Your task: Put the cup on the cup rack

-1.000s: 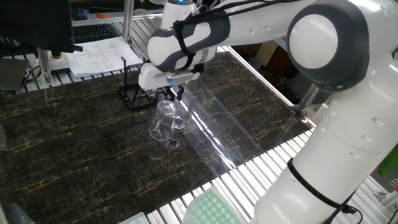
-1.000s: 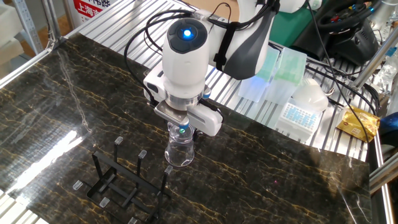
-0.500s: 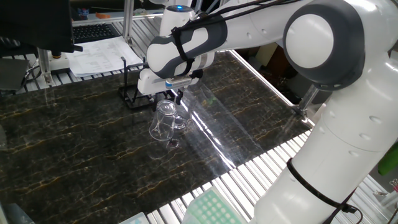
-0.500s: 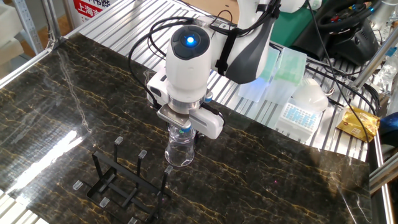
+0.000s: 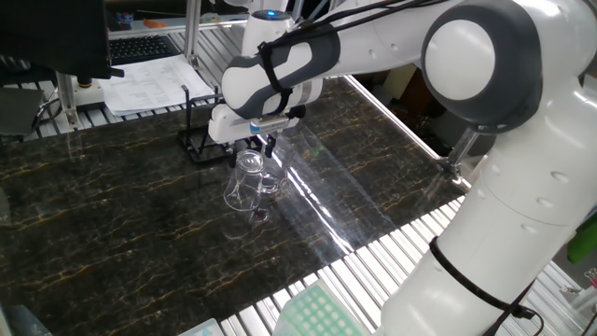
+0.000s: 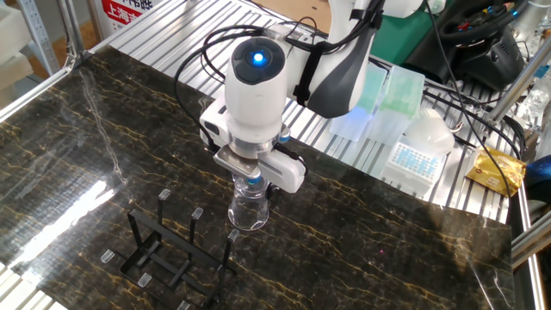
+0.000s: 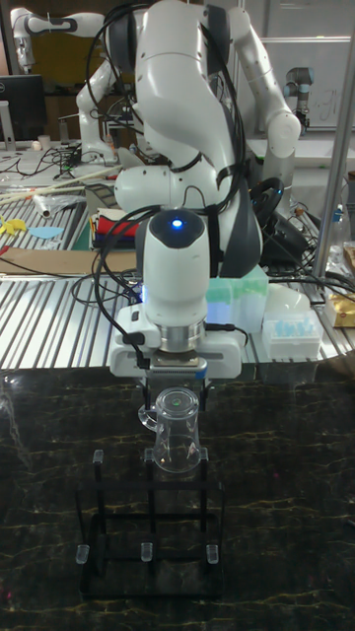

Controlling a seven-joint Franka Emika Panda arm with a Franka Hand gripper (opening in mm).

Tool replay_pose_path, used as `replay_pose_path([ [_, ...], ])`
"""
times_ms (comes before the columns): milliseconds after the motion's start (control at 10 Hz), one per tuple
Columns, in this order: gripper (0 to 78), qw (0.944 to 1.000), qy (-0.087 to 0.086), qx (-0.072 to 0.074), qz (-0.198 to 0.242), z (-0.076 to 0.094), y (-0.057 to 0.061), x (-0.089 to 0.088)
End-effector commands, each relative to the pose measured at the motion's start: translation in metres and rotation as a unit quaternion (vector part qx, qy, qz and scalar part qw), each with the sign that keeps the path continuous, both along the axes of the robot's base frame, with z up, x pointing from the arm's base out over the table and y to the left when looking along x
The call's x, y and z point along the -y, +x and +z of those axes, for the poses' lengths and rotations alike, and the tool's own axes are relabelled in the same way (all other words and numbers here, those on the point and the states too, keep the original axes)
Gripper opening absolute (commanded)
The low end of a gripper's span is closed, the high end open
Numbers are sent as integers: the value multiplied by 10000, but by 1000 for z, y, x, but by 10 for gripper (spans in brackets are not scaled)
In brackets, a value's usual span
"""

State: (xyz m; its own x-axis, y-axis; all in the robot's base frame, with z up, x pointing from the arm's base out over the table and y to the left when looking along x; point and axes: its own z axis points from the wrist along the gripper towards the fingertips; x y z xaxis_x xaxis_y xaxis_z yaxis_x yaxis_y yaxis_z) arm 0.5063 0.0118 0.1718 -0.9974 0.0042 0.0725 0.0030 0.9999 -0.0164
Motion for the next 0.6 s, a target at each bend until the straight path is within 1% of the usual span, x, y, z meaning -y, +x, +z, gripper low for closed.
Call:
replay_pose_path([
  [100,775,10000,-40,28,-60,-8,-6,-4],
  [400,775,10000,-60,28,-50,-9,-7,-5],
  [600,775,10000,-66,28,-32,-13,-6,-3],
])
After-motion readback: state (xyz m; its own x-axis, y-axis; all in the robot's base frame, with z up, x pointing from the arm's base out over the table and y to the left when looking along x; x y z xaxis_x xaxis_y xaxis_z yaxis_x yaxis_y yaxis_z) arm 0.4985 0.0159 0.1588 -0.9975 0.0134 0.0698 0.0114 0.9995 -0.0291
